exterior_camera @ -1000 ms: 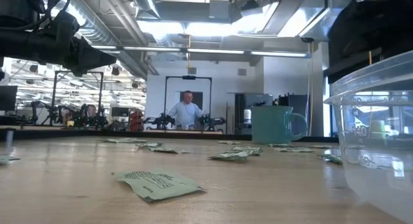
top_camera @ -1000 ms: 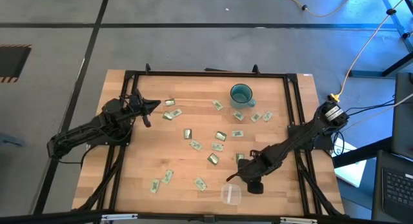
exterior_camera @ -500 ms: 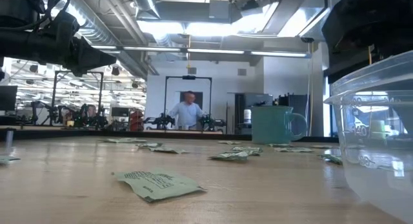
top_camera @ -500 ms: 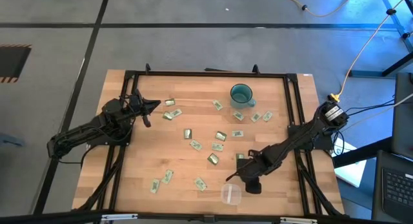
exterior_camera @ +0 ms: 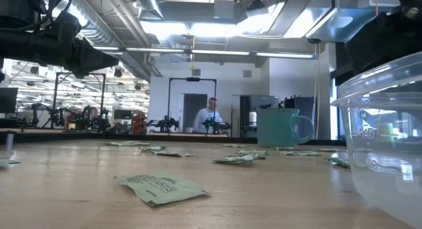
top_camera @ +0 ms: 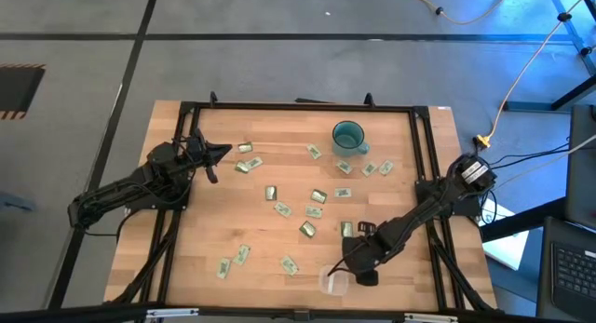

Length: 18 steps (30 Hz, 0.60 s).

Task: Pick and place items into bin
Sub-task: Put the green truvia packet into the transparent bin

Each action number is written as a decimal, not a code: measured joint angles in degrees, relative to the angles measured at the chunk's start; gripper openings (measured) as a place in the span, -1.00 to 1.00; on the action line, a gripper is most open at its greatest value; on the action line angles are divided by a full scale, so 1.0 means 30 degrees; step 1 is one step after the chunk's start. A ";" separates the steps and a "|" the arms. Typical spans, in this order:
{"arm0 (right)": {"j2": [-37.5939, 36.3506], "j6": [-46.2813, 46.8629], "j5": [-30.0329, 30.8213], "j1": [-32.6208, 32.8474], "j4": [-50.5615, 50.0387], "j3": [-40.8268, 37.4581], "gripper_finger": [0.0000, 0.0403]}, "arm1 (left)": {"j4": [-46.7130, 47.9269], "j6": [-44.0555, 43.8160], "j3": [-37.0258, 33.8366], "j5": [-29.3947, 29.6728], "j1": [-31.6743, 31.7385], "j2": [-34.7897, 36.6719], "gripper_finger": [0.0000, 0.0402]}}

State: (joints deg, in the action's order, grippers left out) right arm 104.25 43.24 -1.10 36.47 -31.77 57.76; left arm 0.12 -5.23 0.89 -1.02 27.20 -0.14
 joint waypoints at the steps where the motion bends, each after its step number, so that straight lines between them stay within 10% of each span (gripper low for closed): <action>1: 0.0152 0.0044 0.0015 0.0032 -0.0108 0.0012 -0.44 | 0.0000 0.0000 0.0000 0.0000 0.0000 0.0000 -0.94; 18: -0.0729 0.0343 -0.0030 0.0059 -0.1213 0.0212 -0.95 | 0.0009 0.0000 0.0000 0.0005 0.0005 0.0000 -0.95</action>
State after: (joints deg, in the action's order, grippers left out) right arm 102.07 44.27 -1.19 36.64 -35.40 58.39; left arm 0.15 -5.23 0.89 -1.00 27.21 -0.14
